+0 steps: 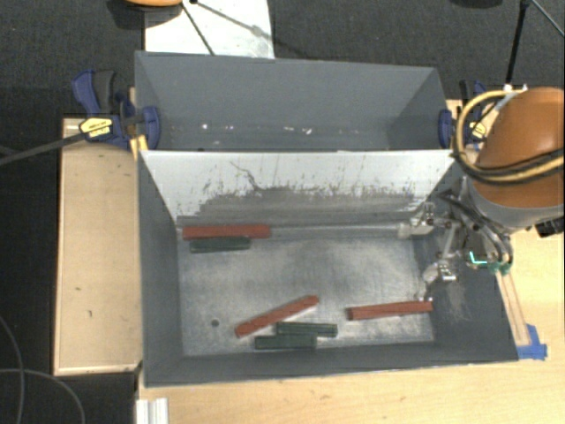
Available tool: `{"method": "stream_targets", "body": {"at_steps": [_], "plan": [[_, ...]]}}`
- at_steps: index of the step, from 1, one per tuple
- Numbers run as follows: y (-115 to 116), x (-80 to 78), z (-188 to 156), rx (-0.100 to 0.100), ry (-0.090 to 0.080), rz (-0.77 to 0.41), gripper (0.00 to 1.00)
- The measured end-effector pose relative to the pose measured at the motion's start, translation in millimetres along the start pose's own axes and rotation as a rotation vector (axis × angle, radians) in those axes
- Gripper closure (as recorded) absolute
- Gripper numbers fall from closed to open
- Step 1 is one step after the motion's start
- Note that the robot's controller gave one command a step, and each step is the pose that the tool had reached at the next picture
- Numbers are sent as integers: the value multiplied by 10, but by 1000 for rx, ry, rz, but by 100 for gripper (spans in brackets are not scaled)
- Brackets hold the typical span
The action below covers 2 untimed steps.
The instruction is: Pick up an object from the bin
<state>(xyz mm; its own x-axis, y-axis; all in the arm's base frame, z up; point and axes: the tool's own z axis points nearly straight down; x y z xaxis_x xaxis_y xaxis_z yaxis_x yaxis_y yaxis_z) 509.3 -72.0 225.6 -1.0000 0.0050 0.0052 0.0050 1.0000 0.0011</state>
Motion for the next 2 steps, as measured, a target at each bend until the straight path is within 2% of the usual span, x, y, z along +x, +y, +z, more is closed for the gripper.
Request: {"method": "stream_targets", "body": {"at_steps": [1,2], "plan": [[1,-16,-38,1,-8,-2,0],[-11,25,385,3,-16,-43,0]]}}
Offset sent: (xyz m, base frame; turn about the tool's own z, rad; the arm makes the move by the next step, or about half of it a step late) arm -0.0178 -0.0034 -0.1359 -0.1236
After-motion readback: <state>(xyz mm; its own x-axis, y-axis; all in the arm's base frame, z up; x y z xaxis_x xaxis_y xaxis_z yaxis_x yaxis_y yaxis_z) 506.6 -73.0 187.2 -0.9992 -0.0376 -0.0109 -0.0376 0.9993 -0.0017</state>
